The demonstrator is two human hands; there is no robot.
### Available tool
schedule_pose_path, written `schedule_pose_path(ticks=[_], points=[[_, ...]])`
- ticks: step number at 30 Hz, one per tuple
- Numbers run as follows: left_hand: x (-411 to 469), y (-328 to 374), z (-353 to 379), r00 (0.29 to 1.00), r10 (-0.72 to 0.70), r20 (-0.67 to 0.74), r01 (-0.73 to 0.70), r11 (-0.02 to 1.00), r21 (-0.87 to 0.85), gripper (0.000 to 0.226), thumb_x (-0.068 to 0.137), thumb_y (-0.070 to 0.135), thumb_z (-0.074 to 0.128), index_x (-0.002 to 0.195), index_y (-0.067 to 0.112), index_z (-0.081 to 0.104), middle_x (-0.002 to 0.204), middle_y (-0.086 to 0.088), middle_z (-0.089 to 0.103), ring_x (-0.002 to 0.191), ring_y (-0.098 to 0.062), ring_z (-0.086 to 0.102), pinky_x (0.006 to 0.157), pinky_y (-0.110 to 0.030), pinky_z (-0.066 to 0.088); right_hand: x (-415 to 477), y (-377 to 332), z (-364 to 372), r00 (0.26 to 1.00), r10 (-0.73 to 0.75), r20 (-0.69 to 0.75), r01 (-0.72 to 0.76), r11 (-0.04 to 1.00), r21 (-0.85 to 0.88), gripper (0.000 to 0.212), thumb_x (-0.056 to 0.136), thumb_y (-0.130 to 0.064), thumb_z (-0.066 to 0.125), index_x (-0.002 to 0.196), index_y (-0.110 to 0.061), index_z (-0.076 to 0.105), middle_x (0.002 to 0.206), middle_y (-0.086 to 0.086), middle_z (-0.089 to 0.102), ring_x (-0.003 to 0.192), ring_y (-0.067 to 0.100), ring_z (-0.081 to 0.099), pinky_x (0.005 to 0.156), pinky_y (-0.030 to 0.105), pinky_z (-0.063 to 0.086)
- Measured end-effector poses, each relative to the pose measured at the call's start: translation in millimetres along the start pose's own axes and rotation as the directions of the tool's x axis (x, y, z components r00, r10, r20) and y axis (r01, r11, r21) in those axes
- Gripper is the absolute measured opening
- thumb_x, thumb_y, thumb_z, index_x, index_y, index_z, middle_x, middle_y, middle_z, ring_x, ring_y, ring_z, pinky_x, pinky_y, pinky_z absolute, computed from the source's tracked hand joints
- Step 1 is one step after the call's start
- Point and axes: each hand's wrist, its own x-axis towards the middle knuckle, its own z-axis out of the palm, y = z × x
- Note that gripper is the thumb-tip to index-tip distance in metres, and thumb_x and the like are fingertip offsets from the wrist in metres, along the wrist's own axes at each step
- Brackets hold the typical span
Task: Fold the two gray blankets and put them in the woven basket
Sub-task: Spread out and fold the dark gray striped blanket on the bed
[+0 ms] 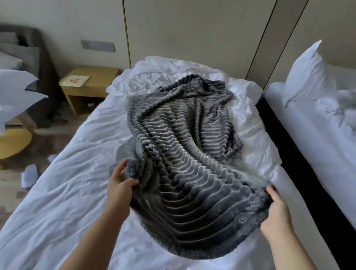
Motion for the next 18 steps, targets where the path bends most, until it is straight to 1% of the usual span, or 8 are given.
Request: schedule_pose_path(ticks=[2, 4, 7, 9, 11, 13, 16, 18], points=[[-1.0, -21.0, 10.1, 0.993, -0.045, 0.109, 0.026, 0.985, 0.169, 0.068, 0.076, -0.019, 0.047, 0.124, 0.029, 0.058, 0.115, 0.002, 0.062, 0.078, -0.017, 0.064, 0.052, -0.021, 0.051, 4.8, 13.1, 6.3, 0.998, 0.051, 0.031, -0.045, 0.983, -0.179, 0.023, 0.083, -0.036, 0.067, 0.097, -0.019, 0.072, 0.087, 0.007, 0.075, 0.082, 0.028, 0.071, 0.076, 0.043, 0.057], [-6.9, -55.3, 11.0, 0.971, -0.212, 0.112, 0.151, 0.904, 0.401, 0.059, 0.079, -0.017, 0.046, 0.123, 0.021, 0.055, 0.111, -0.005, 0.057, 0.071, -0.017, 0.057, 0.046, -0.019, 0.047, 11.1, 52.8, -4.5, 0.994, 0.111, 0.006, -0.099, 0.907, -0.409, 0.017, 0.086, -0.026, 0.065, 0.092, -0.011, 0.07, 0.081, 0.008, 0.073, 0.076, 0.027, 0.069, 0.067, 0.037, 0.055], [-16.9, -107.7, -8.8, 0.881, -0.465, 0.086, 0.268, 0.642, 0.719, 0.032, 0.084, -0.008, 0.047, 0.103, 0.014, 0.061, 0.083, -0.01, 0.058, 0.065, -0.021, 0.053, 0.056, -0.025, 0.046, 21.5, 127.2, -52.3, 0.951, 0.277, -0.137, -0.294, 0.676, -0.676, 0.027, 0.089, -0.005, 0.059, 0.11, 0.011, 0.063, 0.109, 0.025, 0.066, 0.099, 0.037, 0.062, 0.089, 0.045, 0.051], [-16.9, -131.9, -23.9, 0.806, -0.592, 0.022, 0.325, 0.472, 0.819, 0.016, 0.088, 0.005, 0.049, 0.095, 0.006, 0.064, 0.072, -0.007, 0.057, 0.06, -0.018, 0.055, 0.054, -0.024, 0.045, 19.3, 150.4, -80.4, 0.91, 0.325, -0.256, -0.403, 0.554, -0.729, 0.03, 0.09, 0.003, 0.055, 0.116, 0.02, 0.056, 0.12, 0.028, 0.058, 0.106, 0.037, 0.057, 0.085, 0.026, 0.051], [-2.4, -148.5, -34.1, 0.759, -0.651, -0.017, 0.347, 0.383, 0.856, 0.029, 0.094, 0.015, 0.045, 0.113, 0.0, 0.061, 0.101, -0.014, 0.066, 0.089, -0.023, 0.064, 0.075, -0.022, 0.051, 22.0, 156.3, -91.5, 0.889, 0.336, -0.311, -0.444, 0.471, -0.762, 0.035, 0.091, 0.005, 0.055, 0.122, 0.02, 0.05, 0.13, 0.028, 0.051, 0.114, 0.036, 0.053, 0.081, 0.023, 0.046], [7.8, -155.6, -37.9, 0.793, -0.609, -0.02, 0.351, 0.43, 0.832, 0.032, 0.096, 0.012, 0.045, 0.122, 0.0, 0.059, 0.125, -0.016, 0.06, 0.102, -0.019, 0.061, 0.085, -0.021, 0.05, 31.0, 154.6, -92.1, 0.882, 0.335, -0.33, -0.447, 0.379, -0.81, 0.036, 0.088, 0.005, 0.058, 0.121, 0.019, 0.052, 0.135, 0.029, 0.048, 0.121, 0.037, 0.051, 0.089, 0.031, 0.042], [19.3, -148.9, -37.7, 0.841, -0.488, -0.231, 0.499, 0.539, 0.679, 0.013, 0.086, 0.006, 0.052, 0.077, 0.008, 0.062, 0.079, -0.013, 0.061, 0.06, -0.019, 0.048, 0.049, -0.021, 0.035, 53.9, 145.5, -80.2, 0.887, 0.281, -0.366, -0.441, 0.285, -0.851, 0.033, 0.088, -0.013, 0.06, 0.114, 0.008, 0.059, 0.117, 0.025, 0.06, 0.103, 0.035, 0.059, 0.08, 0.034, 0.047], [36.1, -155.6, -41.4, 0.813, -0.452, -0.367, 0.575, 0.526, 0.627, 0.024, 0.084, 0.003, 0.049, 0.061, 0.01, 0.043, 0.055, -0.007, 0.04, 0.048, -0.018, 0.031, 0.047, -0.02, 0.021, 70.6, 128.7, -60.0, 0.931, 0.211, -0.298, -0.343, 0.232, -0.91, 0.017, 0.09, -0.02, 0.056, 0.087, -0.003, 0.06, 0.084, 0.017, 0.061, 0.074, 0.028, 0.055, 0.06, 0.031, 0.038]])
